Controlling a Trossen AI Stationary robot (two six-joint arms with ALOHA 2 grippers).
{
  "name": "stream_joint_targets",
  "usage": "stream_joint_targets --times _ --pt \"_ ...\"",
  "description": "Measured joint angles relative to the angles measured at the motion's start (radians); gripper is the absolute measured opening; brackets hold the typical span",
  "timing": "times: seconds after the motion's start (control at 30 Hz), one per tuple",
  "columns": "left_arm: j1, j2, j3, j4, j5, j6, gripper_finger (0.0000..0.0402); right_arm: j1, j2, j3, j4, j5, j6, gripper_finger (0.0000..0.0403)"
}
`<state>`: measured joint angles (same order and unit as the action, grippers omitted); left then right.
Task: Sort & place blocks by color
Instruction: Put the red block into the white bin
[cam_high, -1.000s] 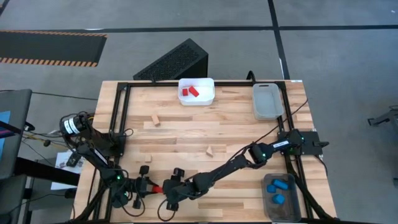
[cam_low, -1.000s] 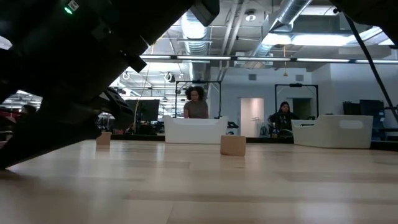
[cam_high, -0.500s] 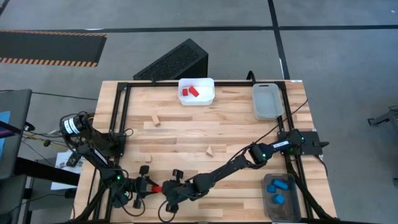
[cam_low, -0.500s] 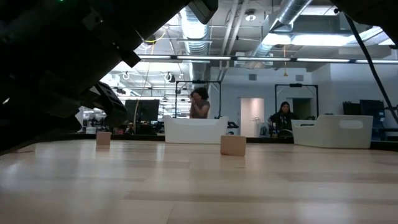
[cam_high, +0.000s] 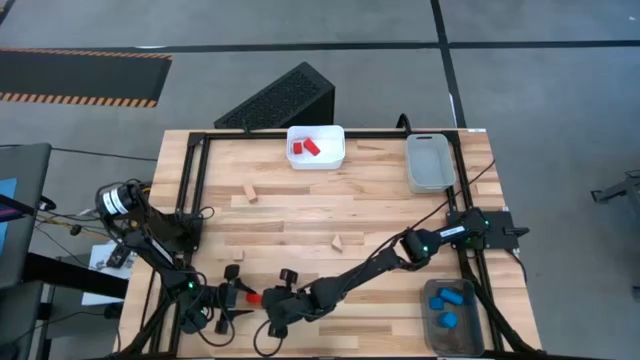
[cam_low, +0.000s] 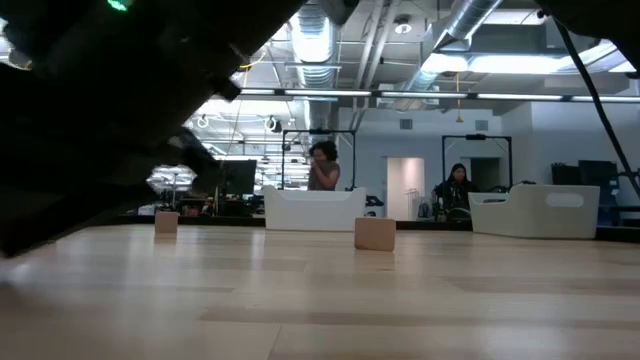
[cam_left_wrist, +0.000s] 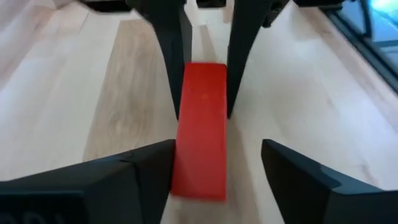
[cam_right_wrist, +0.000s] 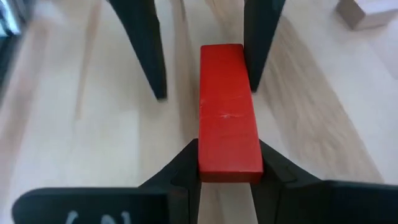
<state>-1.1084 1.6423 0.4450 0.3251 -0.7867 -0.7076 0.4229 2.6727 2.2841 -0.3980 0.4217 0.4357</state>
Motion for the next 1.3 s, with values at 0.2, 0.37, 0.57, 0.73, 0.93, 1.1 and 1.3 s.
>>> stream_joint_targets --times 0.2,0.37,0.57,0.73,0.93,1.1,1.3 --pt "0.000 -0.075 0.000 -0.129 -0.072 -0.057 0.0246 0.001 -0.029 0.000 -0.165 0.089 -0.012 0.0118" --pt "0.000 -0.183 0.000 -0.240 -0.148 -0.060 0.0245 -0.009 -0.047 -0.001 -0.295 0.174 -0.022 0.0117" --pt "0.002 -0.308 0.000 -0.372 -0.272 -0.057 0.0241 -0.046 -0.054 -0.001 -0.415 0.206 -0.035 0.0121" --pt "0.005 -0.399 0.000 -0.492 -0.329 -0.061 0.0240 -0.087 -0.053 -0.002 -0.415 0.214 -0.093 0.0121" --pt "0.038 -0.507 0.000 -0.605 -0.353 -0.056 0.0240 -0.127 -0.061 -0.002 -0.231 0.161 -0.215 0.0122" --pt "0.058 -0.593 0.000 -0.678 -0.354 -0.055 0.0240 -0.146 -0.064 -0.001 -0.004 -0.021 -0.301 0.0122" --pt "0.036 -0.644 -0.001 -0.719 -0.307 -0.122 0.0240 -0.149 -0.063 -0.034 0.031 -0.057 -0.324 0.0122"
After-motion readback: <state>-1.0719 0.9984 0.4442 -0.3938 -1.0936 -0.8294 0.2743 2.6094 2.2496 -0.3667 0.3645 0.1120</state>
